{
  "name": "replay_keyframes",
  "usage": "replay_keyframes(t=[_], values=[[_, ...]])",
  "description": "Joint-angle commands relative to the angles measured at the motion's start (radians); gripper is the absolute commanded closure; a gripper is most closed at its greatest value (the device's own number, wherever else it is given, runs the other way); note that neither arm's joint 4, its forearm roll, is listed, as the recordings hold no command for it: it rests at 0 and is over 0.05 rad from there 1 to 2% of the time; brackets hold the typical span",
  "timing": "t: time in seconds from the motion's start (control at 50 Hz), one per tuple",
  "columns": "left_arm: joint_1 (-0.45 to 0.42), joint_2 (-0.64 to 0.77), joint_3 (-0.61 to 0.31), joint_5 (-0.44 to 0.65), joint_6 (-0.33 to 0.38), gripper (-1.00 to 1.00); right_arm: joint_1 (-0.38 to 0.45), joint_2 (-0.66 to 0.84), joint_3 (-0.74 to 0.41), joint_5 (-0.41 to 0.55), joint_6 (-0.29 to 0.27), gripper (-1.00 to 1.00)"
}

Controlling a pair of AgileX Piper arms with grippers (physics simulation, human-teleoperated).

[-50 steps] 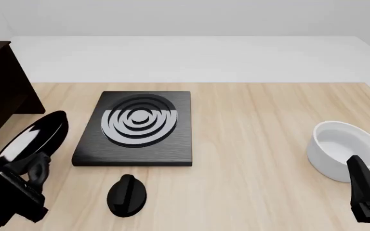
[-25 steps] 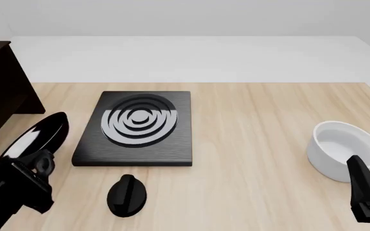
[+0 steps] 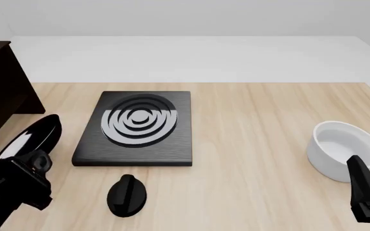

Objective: Put the frying pan under the cabinet shelf.

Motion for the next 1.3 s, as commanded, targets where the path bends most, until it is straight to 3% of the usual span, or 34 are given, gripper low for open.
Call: replay_keyframes(t=[0.02, 0.24, 0.38, 0.62, 0.88, 1.06, 1.12, 1.3], values=[[0.034, 0.079, 0.000, -0.093, 0.018, 1.00, 0.000, 0.000, 0.000, 0.000, 0.000, -1.00], [0.059, 0.182, 0.000, -0.196, 0.003, 1.00, 0.000, 0.000, 0.000, 0.000, 0.000, -1.00], [0.067, 0.178, 0.000, -0.197, -0.005, 1.00, 0.000, 0.000, 0.000, 0.000, 0.000, -1.00], [0.100, 0.401, 0.000, -0.394, 0.009, 1.00, 0.000, 0.000, 0.000, 0.000, 0.000, -1.00], [0.144, 0.419, 0.000, -0.414, 0.006, 1.00, 0.000, 0.000, 0.000, 0.000, 0.000, -1.00], [0.183, 0.327, 0.000, -0.342, -0.012, 1.00, 0.000, 0.000, 0.000, 0.000, 0.000, -1.00], [0.192, 0.393, 0.000, -0.403, -0.009, 1.00, 0.000, 0.000, 0.000, 0.000, 0.000, -1.00], [0.222, 0.361, 0.000, -0.363, -0.016, 1.00, 0.000, 0.000, 0.000, 0.000, 0.000, -1.00]])
